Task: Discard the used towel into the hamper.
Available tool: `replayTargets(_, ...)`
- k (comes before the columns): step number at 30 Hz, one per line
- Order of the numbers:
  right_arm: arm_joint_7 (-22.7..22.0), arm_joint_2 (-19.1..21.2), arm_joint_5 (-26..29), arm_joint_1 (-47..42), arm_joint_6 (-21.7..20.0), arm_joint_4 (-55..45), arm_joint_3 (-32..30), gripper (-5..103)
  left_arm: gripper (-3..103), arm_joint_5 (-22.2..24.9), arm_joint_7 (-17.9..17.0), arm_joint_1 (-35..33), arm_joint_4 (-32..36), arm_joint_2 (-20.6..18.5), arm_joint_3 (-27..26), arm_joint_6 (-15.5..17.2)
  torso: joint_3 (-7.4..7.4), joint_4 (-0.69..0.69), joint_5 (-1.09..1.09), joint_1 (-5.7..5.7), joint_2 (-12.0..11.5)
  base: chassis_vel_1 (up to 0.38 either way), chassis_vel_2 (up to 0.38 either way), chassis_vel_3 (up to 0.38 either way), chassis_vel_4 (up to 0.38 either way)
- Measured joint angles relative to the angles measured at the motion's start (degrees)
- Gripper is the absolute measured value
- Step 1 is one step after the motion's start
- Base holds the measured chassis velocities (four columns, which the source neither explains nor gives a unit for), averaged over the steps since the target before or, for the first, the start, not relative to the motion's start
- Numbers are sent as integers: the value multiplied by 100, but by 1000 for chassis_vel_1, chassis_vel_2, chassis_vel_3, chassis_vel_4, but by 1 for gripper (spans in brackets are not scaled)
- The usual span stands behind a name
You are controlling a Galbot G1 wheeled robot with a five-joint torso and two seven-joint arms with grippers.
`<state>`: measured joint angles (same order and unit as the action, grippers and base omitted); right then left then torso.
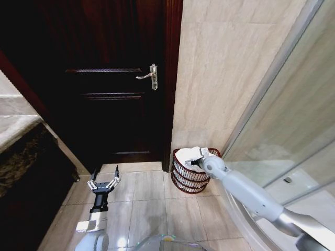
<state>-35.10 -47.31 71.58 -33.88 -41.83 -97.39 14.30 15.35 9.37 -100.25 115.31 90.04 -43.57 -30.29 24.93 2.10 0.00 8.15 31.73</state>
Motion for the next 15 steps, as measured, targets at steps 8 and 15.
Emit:
replayTargets(8, 328, 147, 185, -273, 0, 311, -215, 100, 100, -73, 37, -9, 19, 50, 44, 5, 0, -2, 1, 0, 0, 0, 0, 0, 0)
replayTargets(15, 641, -155, -250, -76, 0, 986, 142, 100, 100, -93, 40, 1, 87, 23, 76, 51, 0, 0, -1, 0, 0, 0, 0, 0, 0)
